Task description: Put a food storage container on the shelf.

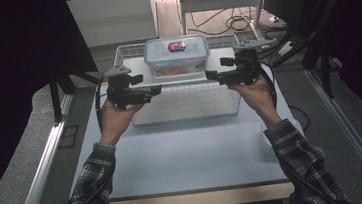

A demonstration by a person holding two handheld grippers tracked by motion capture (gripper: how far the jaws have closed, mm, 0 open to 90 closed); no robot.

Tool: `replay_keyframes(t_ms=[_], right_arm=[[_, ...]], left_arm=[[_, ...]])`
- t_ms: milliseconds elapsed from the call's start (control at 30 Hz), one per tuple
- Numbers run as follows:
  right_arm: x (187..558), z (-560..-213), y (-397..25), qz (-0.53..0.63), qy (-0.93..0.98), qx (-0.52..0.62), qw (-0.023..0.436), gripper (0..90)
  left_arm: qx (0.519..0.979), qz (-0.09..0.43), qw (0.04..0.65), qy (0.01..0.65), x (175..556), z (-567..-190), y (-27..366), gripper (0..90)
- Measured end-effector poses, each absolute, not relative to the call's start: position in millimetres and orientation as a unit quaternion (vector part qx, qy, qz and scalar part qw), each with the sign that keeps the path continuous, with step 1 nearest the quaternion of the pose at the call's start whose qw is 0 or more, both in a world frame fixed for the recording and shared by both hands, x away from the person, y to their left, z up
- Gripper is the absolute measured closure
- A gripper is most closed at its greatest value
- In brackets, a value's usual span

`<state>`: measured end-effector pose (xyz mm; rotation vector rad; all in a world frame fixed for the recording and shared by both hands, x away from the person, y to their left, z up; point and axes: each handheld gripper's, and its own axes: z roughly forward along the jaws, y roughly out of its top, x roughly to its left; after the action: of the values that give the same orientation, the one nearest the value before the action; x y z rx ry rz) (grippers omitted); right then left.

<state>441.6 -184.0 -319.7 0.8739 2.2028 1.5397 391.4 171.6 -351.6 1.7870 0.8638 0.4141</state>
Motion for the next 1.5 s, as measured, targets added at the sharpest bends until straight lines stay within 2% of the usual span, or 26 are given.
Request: replay_keyframes(t_ms=[700, 867, 1133, 1300, 1500], right_arm=[[386, -365, -192, 0.538, 0.784, 0.272, 0.148, 4.8], [377, -379, -198, 0.528, 0.786, 0.28, 0.159, 0.7], [361, -390, -202, 0.529, 0.791, 0.27, 0.15, 0.0], [345, -399, -205, 0.516, 0.798, 0.261, 0.167, 0.0], [335, -409, -211, 0.521, 0.795, 0.267, 0.161, 0.0]], left_arm=[[0.761, 0.178, 0.523, 0.341, 329, -397, 171, 4.7], [0.759, 0.176, 0.524, 0.344, 321, -411, 173, 3.5], [0.757, 0.173, 0.524, 0.349, 308, -422, 175, 1.7], [0.764, 0.173, 0.517, 0.345, 297, -429, 173, 1.0], [0.764, 0.162, 0.528, 0.335, 284, -444, 174, 1.4]])
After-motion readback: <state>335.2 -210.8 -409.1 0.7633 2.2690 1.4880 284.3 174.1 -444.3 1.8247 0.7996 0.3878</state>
